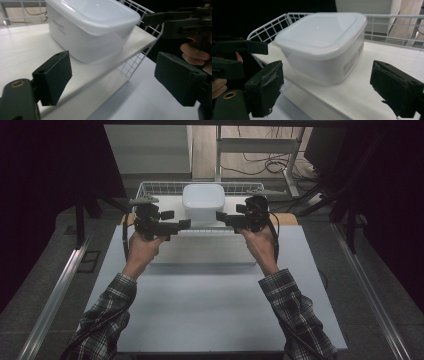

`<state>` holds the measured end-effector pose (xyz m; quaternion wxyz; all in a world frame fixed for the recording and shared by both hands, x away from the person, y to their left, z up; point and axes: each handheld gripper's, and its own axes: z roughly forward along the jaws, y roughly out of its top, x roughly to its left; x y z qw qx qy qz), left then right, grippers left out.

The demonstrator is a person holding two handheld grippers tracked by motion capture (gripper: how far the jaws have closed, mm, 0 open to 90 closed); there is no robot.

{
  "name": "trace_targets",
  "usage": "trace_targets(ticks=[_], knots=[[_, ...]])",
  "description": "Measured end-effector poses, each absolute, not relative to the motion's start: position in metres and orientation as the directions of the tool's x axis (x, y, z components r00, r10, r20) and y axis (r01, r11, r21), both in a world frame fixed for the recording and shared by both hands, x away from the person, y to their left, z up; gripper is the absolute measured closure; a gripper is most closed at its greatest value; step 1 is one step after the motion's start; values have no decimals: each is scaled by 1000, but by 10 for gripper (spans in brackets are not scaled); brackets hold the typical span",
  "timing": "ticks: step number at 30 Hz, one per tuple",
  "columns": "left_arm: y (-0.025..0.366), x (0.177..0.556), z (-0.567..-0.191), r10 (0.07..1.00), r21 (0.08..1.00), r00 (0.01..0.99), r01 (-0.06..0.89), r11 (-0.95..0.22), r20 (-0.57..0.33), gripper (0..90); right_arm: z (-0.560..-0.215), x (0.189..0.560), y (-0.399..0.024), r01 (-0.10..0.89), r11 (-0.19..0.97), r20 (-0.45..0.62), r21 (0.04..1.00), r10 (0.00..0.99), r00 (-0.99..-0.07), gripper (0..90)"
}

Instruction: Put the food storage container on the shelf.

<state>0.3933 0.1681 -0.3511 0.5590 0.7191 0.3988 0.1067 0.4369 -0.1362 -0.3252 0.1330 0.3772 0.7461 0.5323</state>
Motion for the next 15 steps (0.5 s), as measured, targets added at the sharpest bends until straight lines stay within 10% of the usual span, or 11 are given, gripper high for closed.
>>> trace_targets(ticks=[15], knots=[[157,363,-378,711,909,694,362,-205,-116,62,-343,414,-137,381,233,132,895,677,-724,62]])
